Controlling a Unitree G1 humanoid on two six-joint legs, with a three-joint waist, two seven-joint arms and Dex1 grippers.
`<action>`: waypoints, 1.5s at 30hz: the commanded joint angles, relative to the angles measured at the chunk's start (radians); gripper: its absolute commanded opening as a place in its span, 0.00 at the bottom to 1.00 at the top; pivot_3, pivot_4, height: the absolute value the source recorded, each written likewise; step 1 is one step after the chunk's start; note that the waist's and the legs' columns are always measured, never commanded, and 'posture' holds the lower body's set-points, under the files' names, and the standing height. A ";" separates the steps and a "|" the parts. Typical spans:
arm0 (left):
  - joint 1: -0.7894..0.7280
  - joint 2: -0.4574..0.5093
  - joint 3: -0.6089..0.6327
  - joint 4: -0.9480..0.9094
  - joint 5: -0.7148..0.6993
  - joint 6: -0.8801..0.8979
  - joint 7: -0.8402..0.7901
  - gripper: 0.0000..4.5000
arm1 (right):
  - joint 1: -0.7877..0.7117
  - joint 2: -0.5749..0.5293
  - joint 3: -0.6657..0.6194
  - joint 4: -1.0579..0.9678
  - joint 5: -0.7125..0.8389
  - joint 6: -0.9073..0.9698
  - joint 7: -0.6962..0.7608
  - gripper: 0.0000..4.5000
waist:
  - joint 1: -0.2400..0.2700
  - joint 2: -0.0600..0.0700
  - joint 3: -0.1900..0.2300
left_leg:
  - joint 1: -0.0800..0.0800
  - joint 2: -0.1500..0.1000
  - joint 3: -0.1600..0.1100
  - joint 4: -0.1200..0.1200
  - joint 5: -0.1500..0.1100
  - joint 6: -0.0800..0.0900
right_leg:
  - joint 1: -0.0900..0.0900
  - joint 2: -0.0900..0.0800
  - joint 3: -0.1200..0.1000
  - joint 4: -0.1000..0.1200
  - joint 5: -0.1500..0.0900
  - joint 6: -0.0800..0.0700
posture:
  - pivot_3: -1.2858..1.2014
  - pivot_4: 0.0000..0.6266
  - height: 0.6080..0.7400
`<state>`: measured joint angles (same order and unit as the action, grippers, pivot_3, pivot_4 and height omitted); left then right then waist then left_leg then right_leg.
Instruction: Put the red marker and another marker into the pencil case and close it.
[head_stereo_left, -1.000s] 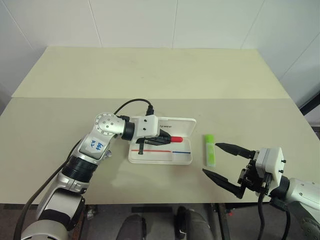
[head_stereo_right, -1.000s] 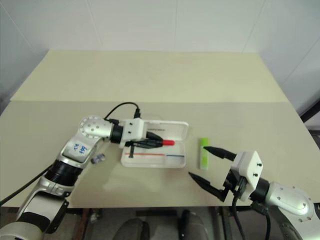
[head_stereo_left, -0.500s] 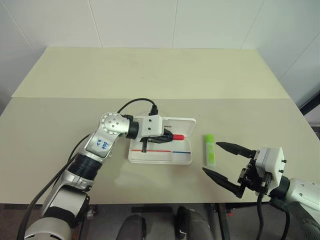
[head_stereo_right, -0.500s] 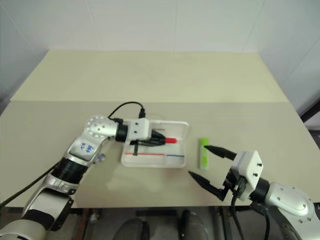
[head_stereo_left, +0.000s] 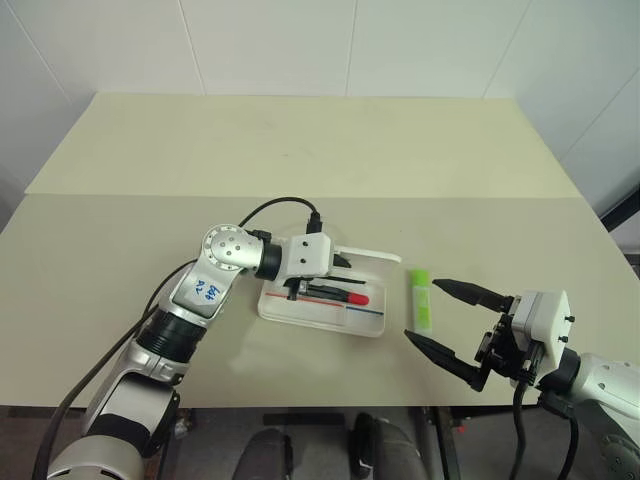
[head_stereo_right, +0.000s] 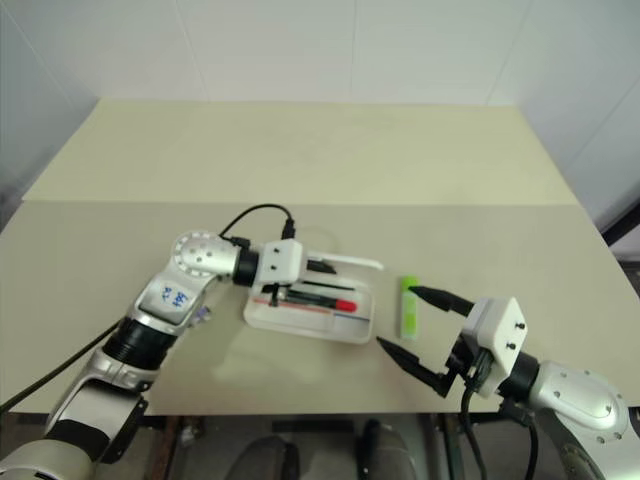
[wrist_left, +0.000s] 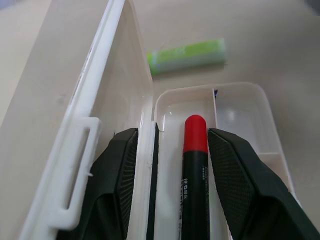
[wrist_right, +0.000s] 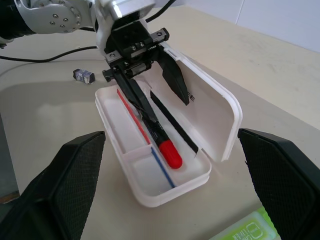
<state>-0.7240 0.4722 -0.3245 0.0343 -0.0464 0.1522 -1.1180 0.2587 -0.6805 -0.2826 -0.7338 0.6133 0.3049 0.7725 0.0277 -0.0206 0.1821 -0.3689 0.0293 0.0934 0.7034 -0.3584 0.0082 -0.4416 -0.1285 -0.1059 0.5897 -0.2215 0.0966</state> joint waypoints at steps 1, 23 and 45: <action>0.015 0.008 0.012 -0.080 -0.030 0.036 -0.005 0.60 | -0.009 -0.008 -0.024 -0.023 0.011 -0.007 -0.002 1.00 | -0.001 0.000 0.000 | 0.000 0.000 0.000 0.000 0.000 0.000 | 0.000 0.000 0.000 0.000 0.000 0.000 | 0.52 0.24 1.00; 0.033 0.011 0.038 -0.081 0.018 0.065 0.154 0.60 | -0.069 -0.024 -0.008 0.023 0.015 -0.005 0.029 1.00 | -0.001 0.000 0.000 | 0.000 0.000 0.000 0.000 0.001 0.000 | 0.000 0.000 0.000 0.001 0.000 0.000 | 0.52 0.24 1.00; 0.019 0.007 0.036 -0.133 -0.027 0.137 0.123 0.00 | -0.063 -0.030 -0.031 0.032 0.015 -0.005 0.050 1.00 | -0.001 0.000 0.000 | 0.000 0.000 0.000 0.000 0.001 0.000 | 0.000 0.000 0.000 0.001 0.000 0.000 | 0.52 0.24 1.00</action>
<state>-0.6893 0.4809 -0.3141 -0.0427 -0.0474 0.2736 -0.9901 0.2010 -0.6984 -0.2831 -0.6799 0.6151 0.3078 0.8194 0.0270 -0.0206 0.1821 -0.3685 0.0291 0.0932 0.7036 -0.3576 0.0080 -0.4416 -0.1285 -0.1054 0.5907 -0.2214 0.0966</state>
